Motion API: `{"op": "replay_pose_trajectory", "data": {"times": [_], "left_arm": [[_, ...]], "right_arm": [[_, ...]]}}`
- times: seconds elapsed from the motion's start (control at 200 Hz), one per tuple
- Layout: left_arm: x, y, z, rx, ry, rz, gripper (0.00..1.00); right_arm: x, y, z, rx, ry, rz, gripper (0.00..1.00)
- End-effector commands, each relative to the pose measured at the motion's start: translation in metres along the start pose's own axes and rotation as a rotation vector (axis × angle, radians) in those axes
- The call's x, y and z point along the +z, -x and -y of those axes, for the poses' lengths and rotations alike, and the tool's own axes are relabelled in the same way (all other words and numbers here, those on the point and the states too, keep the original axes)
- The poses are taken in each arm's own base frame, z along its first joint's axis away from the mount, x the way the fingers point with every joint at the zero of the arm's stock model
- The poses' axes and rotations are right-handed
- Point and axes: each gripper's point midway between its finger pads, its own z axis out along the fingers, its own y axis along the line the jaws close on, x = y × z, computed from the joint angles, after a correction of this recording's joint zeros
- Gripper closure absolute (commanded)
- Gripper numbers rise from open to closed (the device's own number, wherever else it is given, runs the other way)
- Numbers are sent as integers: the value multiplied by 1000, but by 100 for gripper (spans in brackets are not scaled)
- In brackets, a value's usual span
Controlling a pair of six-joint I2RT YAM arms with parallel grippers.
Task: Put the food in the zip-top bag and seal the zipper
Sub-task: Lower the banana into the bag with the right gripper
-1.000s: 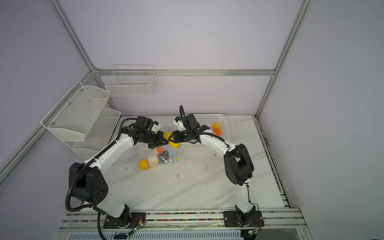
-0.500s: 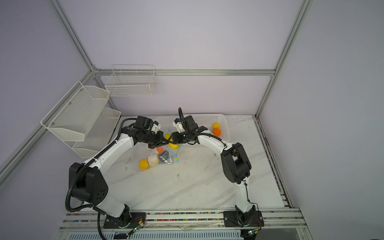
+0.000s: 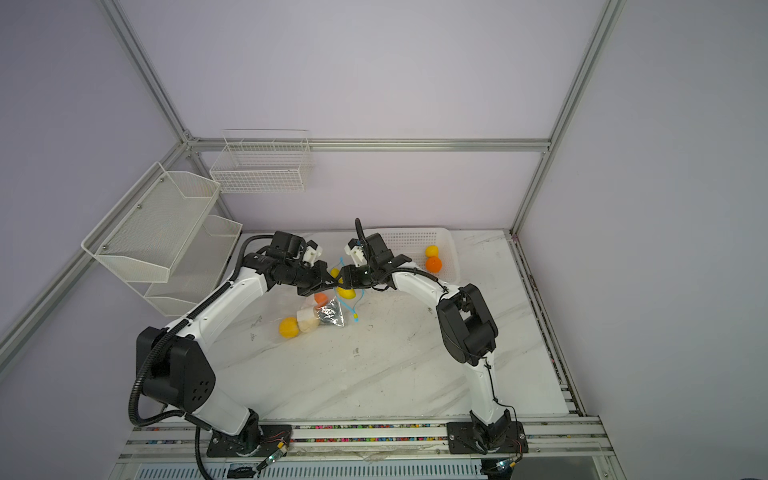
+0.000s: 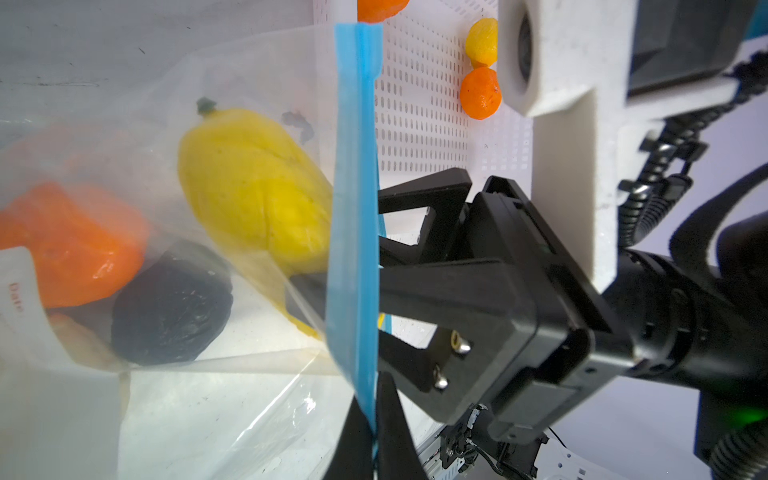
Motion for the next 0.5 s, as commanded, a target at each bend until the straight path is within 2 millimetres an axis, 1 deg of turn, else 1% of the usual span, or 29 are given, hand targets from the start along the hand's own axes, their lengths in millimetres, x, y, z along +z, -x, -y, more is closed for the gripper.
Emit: {"op": "replay_pose_trajectory", "data": {"times": [0.0, 0.225, 0.325, 0.435, 0.495], "left_arm": [[-20, 9, 28, 48, -77, 59, 100], [-20, 9, 26, 49, -72, 61, 100], [-20, 9, 26, 49, -72, 63, 100], [-20, 9, 26, 49, -71, 62, 100], [-20, 8, 25, 48, -68, 62, 100]], "right_arm": [[3, 6, -3, -4, 0, 24, 45], [2, 8, -2, -4, -9, 30, 39], [1, 9, -2, -7, -12, 33, 39], [-4, 12, -6, -15, -16, 44, 38], [-12, 17, -10, -26, -22, 64, 38]]}}
